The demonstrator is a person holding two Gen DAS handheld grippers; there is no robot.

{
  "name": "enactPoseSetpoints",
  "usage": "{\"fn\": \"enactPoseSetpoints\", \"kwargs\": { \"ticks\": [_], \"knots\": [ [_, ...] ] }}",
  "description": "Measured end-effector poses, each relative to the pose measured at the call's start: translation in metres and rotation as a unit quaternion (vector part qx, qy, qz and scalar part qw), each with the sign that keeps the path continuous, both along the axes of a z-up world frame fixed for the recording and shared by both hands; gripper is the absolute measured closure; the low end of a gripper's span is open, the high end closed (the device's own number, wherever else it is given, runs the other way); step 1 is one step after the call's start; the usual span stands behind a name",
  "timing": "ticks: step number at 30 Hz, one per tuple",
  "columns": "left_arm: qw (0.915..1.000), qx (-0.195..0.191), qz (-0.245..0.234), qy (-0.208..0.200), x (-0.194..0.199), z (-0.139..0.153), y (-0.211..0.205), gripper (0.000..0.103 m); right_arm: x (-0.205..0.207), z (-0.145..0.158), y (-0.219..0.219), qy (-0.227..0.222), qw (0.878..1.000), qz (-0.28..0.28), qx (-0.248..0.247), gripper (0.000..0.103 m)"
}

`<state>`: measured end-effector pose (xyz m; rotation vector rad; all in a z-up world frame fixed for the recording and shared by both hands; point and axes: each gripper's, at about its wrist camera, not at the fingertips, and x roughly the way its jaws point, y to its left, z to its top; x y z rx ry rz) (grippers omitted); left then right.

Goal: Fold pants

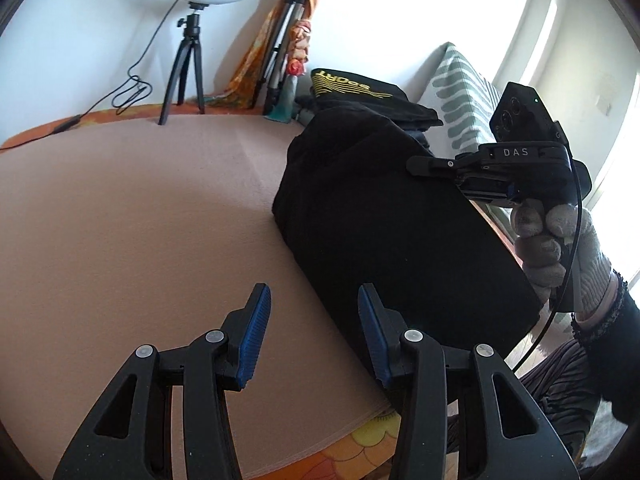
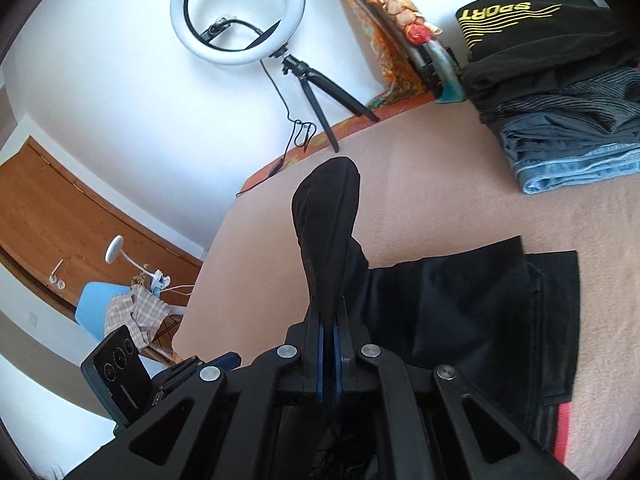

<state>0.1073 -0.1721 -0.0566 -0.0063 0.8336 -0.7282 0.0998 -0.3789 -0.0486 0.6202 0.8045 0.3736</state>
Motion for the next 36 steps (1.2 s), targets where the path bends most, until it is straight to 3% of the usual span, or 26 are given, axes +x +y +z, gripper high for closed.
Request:
{"fn": "enactPoseSetpoints", "kwargs": {
  "ticks": [10, 21, 26, 28, 30, 32, 35, 36],
  "knots": [
    [0.9958, 0.019, -0.088, -0.018, -0.017, -0.003, -0.071, 0.06, -0.001, -0.025, -0.057, 0.037, 0.997, -0.037, -0.052, 0.102],
    [0.989, 0.045, -0.139, 0.023, -0.038, -0.034, -0.107, 0.06, 0.009, -0.052, -0.068, 0.069, 0.993, -0.034, -0.095, 0.102],
    [0.9819, 0.079, -0.172, 0.008, -0.053, -0.043, -0.129, 0.06, 0.019, -0.059, -0.065, 0.077, 0.987, -0.03, -0.134, 0.102],
    [0.9812, 0.077, -0.177, 0.008, -0.056, -0.043, -0.134, 0.06, 0.021, -0.065, -0.06, 0.081, 0.983, -0.026, -0.161, 0.102],
    [0.9809, 0.076, -0.179, 0.007, -0.057, -0.042, -0.136, 0.06, 0.02, -0.067, -0.062, 0.082, 0.984, -0.031, -0.154, 0.101],
    [0.9797, 0.07, -0.187, 0.013, -0.057, -0.041, -0.134, 0.06, 0.016, -0.064, -0.066, 0.075, 0.985, -0.034, -0.149, 0.096],
    [0.9828, 0.04, -0.176, 0.04, -0.051, -0.035, -0.127, 0.06, 0.004, -0.058, -0.079, 0.063, 0.988, -0.045, -0.131, 0.058],
    [0.9836, 0.028, -0.171, 0.05, -0.049, -0.031, -0.123, 0.059, 0.0, -0.057, -0.085, 0.063, 0.99, -0.046, -0.119, 0.057]
  ]
}}
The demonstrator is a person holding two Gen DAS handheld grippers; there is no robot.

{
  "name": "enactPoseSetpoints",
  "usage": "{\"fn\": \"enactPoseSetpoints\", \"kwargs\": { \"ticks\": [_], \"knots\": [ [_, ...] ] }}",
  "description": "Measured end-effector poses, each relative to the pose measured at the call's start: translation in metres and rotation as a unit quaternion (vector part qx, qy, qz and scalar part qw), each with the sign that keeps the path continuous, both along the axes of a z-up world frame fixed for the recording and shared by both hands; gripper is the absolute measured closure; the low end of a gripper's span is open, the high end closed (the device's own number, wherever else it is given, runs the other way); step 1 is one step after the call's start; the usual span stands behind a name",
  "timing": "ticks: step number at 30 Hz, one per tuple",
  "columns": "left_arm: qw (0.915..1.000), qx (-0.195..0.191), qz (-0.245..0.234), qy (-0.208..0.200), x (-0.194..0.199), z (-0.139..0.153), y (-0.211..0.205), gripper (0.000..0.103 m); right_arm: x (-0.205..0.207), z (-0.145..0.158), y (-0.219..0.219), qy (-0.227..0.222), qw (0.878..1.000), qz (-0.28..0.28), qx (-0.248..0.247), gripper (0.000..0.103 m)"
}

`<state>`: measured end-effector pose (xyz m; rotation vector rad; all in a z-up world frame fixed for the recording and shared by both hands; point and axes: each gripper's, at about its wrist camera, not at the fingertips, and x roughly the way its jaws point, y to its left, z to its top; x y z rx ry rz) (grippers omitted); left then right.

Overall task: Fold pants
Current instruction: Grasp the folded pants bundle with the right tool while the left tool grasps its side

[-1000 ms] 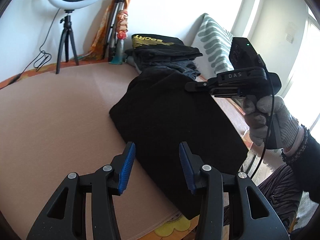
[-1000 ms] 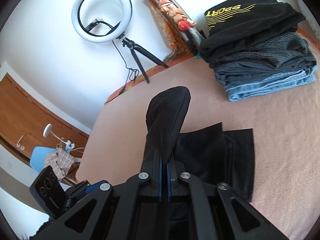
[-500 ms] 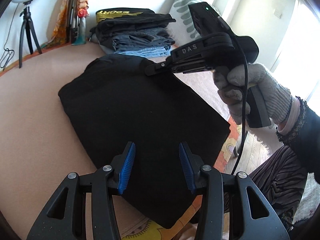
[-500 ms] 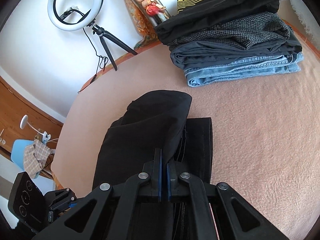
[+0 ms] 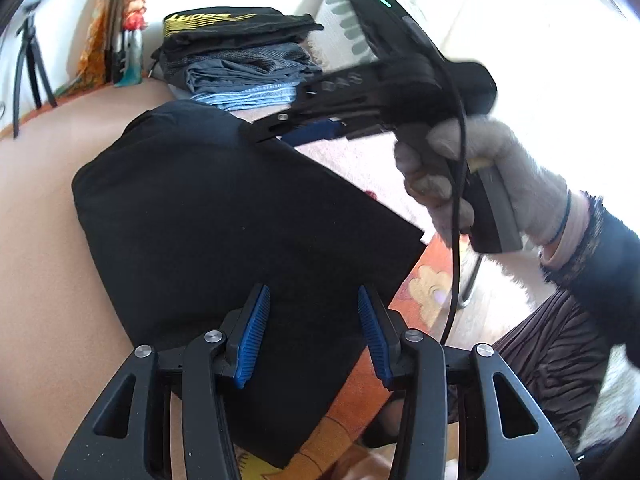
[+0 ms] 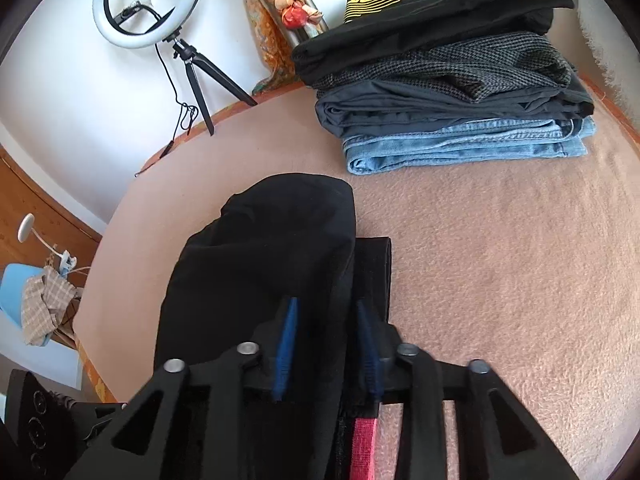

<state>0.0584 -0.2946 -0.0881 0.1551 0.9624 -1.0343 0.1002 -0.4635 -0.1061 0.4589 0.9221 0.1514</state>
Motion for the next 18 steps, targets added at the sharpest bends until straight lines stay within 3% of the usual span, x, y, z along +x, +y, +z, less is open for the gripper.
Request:
{"fn": "enactPoseSetpoints", "kwargs": {
  "ticks": [2, 4, 6, 8, 13, 18],
  "knots": [
    [0.9999, -0.012, 0.009, 0.002, 0.001, 0.009, 0.008, 0.057, -0.008, -0.002, -0.011, -0.003, 1.0, 0.0, 0.025, 0.054],
    [0.9994, -0.026, 0.021, 0.005, 0.004, 0.018, 0.019, 0.057, -0.013, -0.008, -0.02, 0.001, 0.999, 0.002, 0.048, 0.039],
    [0.9983, -0.041, 0.039, 0.013, 0.01, 0.027, 0.032, 0.05, -0.015, -0.018, -0.026, 0.014, 0.997, 0.011, 0.079, 0.033],
    [0.9967, -0.049, 0.062, 0.018, 0.022, 0.032, 0.044, 0.048, -0.016, -0.031, -0.032, 0.034, 0.994, 0.02, 0.105, 0.033],
    [0.9871, -0.061, 0.126, 0.076, 0.053, 0.021, 0.071, 0.048, -0.022, -0.043, -0.053, 0.021, 0.983, 0.024, 0.179, 0.033],
    [0.9761, -0.07, 0.152, 0.138, 0.068, 0.003, 0.081, 0.048, -0.023, -0.05, -0.058, 0.015, 0.977, 0.041, 0.208, 0.033]
  ]
}}
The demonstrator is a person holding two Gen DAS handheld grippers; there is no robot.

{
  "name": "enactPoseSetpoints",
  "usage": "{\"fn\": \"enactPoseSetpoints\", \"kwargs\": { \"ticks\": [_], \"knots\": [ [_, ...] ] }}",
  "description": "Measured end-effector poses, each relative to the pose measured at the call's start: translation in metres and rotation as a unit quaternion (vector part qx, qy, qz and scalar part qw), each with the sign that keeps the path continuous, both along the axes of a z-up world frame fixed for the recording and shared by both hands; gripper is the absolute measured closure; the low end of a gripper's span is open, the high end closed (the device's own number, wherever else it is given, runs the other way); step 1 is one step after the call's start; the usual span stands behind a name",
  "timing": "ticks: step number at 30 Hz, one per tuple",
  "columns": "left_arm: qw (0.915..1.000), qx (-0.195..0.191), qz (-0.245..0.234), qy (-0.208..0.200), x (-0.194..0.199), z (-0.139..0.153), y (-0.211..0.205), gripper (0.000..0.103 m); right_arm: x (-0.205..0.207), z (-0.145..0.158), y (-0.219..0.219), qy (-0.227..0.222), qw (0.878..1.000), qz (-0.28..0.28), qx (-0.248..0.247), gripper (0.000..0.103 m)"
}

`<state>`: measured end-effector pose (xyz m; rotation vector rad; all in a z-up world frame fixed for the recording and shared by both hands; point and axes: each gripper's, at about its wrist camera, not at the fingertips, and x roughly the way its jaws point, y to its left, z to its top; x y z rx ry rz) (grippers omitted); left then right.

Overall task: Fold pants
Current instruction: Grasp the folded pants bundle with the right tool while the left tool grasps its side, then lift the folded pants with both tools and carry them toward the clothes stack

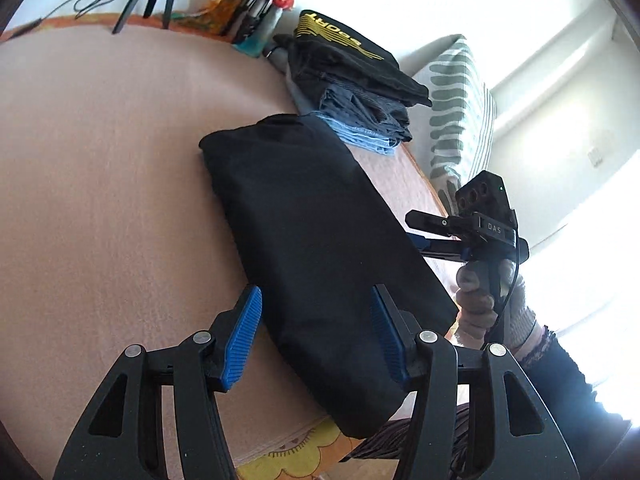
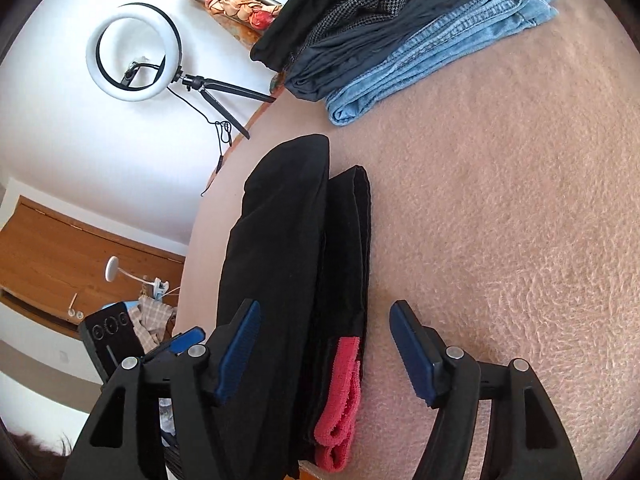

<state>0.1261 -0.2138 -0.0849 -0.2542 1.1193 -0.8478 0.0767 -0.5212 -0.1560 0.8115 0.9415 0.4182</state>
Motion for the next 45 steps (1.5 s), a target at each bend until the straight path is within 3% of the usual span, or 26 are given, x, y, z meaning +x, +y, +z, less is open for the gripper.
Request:
{"fn": "enactPoseSetpoints", "kwargs": {
  "ticks": [8, 14, 19, 22, 27, 33, 37, 45],
  "knots": [
    [0.9969, -0.014, 0.01, 0.076, 0.014, -0.029, -0.01, 0.048, 0.008, -0.004, 0.018, -0.017, 0.999, 0.048, -0.005, 0.028],
    [0.9951, -0.047, 0.02, 0.085, 0.02, -0.034, -0.017, 0.048, 0.008, -0.01, 0.022, -0.027, 0.998, 0.047, 0.014, 0.032],
    [0.9951, -0.053, 0.019, 0.081, 0.023, -0.035, -0.024, 0.051, 0.01, -0.014, 0.034, -0.022, 0.999, 0.034, -0.02, 0.068],
    [0.9956, -0.048, 0.024, 0.077, 0.023, -0.036, -0.026, 0.057, 0.008, -0.011, 0.033, -0.024, 0.999, 0.022, -0.031, 0.075],
    [0.9958, -0.042, 0.029, 0.076, 0.025, -0.038, -0.026, 0.07, 0.006, 0.003, 0.043, -0.034, 0.995, 0.013, -0.09, 0.079],
    [0.9988, -0.035, 0.013, 0.032, 0.02, -0.022, -0.027, 0.085, -0.002, 0.03, 0.064, -0.068, 0.984, 0.018, -0.161, 0.085],
    [0.9997, -0.018, -0.003, -0.017, 0.012, -0.008, -0.034, 0.087, -0.008, 0.045, 0.077, -0.089, 0.976, 0.021, -0.196, 0.088],
    [0.9981, -0.018, -0.002, -0.059, 0.008, 0.011, -0.031, 0.089, -0.019, 0.07, 0.094, -0.131, 0.96, 0.02, -0.246, 0.089]
  ]
}}
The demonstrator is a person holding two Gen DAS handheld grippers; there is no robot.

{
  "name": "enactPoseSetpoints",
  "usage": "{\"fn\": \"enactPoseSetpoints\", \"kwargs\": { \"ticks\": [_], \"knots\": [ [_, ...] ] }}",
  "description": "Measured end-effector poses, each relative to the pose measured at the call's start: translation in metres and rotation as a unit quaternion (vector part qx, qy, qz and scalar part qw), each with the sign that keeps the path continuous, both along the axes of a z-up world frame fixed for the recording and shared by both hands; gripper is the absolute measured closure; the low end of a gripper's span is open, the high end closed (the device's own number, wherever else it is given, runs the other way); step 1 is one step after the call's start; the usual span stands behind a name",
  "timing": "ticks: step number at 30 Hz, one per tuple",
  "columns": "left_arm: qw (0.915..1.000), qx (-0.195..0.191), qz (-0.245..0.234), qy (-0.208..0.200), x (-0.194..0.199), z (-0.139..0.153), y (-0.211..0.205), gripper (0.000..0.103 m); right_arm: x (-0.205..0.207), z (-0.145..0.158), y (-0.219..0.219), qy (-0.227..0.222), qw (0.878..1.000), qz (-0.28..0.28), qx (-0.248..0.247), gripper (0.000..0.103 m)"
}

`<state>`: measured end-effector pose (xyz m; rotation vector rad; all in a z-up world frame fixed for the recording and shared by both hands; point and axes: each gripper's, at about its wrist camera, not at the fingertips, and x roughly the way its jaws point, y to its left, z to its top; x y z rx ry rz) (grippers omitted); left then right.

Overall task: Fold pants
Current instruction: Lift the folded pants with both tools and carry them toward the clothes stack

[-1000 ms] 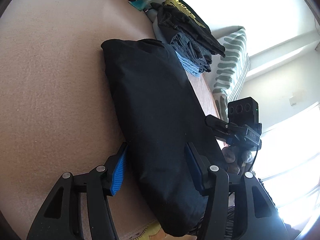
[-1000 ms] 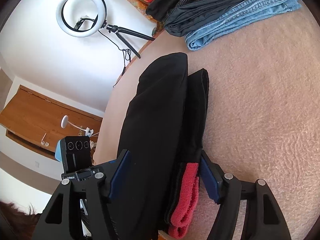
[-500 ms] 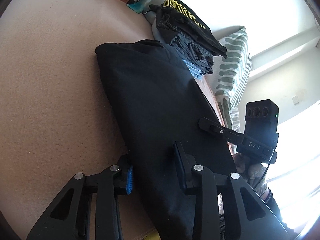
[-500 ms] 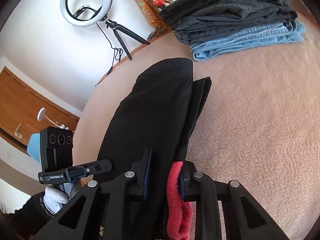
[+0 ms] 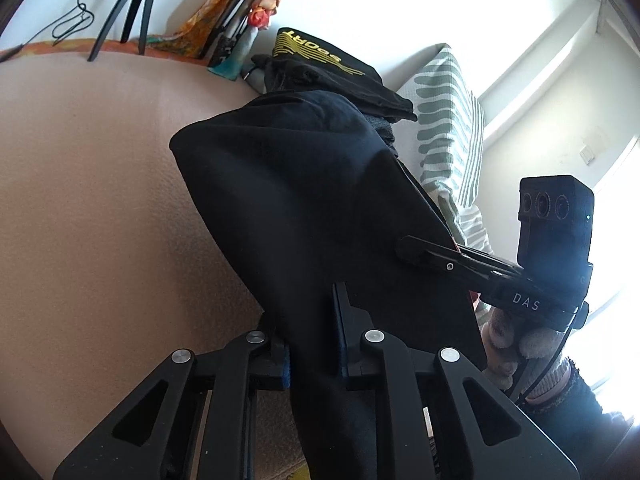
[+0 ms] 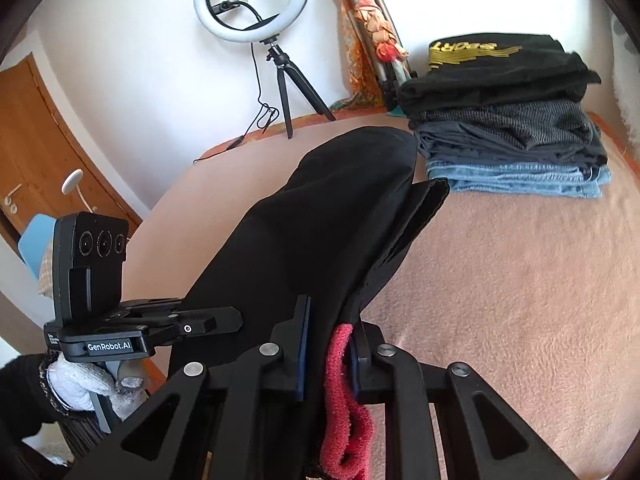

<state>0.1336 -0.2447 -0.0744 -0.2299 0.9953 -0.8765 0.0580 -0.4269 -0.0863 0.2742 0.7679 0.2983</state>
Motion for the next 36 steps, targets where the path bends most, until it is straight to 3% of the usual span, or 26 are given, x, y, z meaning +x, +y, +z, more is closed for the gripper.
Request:
{"fn": "enactPoseSetpoints", "kwargs": {
  "ticks": [11, 25, 36],
  "knots": [
    [0.9946, 0.008, -0.002, -0.104, -0.007, 0.052, -0.003, 0.089, -0.009, 0.048, 0.004, -0.067, 0.998, -0.004, -0.003, 0.089],
    [0.9906, -0.001, -0.005, -0.137, 0.054, 0.108, -0.04, 0.089, 0.016, 0.099, -0.014, -0.122, 0.992, -0.041, -0.005, 0.089],
    [0.9842, 0.005, -0.027, -0.175, 0.1, 0.129, -0.095, 0.091, 0.05, 0.123, -0.052, -0.137, 0.987, -0.078, -0.026, 0.089]
  ]
}}
